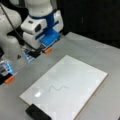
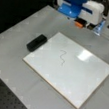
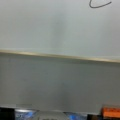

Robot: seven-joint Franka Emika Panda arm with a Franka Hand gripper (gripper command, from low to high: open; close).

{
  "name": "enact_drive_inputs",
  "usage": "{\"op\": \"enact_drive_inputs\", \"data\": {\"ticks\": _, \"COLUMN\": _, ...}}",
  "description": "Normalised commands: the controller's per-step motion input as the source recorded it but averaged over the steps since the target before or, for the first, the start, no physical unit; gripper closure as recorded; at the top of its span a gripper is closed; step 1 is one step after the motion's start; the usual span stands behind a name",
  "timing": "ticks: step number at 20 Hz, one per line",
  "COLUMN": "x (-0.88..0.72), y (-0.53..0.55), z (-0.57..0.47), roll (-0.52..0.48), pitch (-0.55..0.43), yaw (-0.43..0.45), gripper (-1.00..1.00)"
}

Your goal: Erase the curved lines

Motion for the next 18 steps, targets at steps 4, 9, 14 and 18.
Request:
{"op": "enact_drive_inputs", "data": {"ticks": 4, "x": 0.15, "y": -0.35, "z": 0.0, "roll": 0.03, "pitch": 0.049, "yaw": 0.088, "gripper": -1.0}}
{"op": "enact_drive_inputs", "data": {"ticks": 9, "x": 0.24, "y": -0.33, "z": -0.02, "roll": 0.012, "pitch": 0.072, "yaw": 0.146, "gripper": -1.0}}
{"op": "enact_drive_inputs", "data": {"ticks": 14, "x": 0.27, "y": -0.39, "z": -0.02, "roll": -0.049, "pitch": 0.066, "yaw": 0.167, "gripper": -1.0}}
{"op": "enact_drive_inputs", "data": {"ticks": 18, "x": 0.23, "y": -0.43, "z": 0.02, "roll": -0.127, "pitch": 0.072, "yaw": 0.167, "gripper": -1.0}}
